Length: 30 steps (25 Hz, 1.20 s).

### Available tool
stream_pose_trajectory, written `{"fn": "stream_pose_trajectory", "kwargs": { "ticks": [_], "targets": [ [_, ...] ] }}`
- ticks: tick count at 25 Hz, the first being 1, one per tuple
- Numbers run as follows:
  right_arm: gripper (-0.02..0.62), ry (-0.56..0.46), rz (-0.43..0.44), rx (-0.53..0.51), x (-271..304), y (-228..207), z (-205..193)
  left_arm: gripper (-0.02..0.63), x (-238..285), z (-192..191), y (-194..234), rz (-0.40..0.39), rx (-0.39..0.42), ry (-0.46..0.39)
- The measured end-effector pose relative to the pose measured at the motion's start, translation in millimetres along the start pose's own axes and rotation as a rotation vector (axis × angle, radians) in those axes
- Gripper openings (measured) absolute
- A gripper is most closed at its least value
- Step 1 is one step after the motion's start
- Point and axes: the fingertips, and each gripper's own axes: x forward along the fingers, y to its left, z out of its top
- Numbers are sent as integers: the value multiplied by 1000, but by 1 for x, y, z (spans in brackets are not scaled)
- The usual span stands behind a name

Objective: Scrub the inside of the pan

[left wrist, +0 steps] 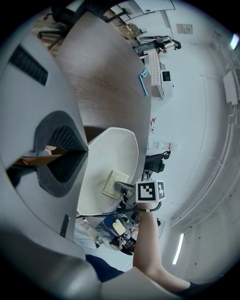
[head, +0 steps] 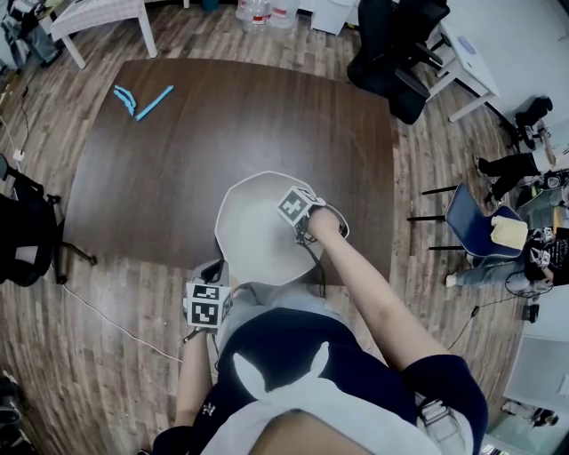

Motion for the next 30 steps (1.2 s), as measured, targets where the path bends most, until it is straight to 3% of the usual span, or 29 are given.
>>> {"fn": "stream_pose_trajectory", "kwargs": {
  "ticks": [11,30],
  "targets": [
    [15,66,117,97,-6,23,-21,3,-3,3,2,2,7,10],
    [15,129,237,130,-8,49,-47,2,-9,6,-11,-6,23,1]
  ]
}}
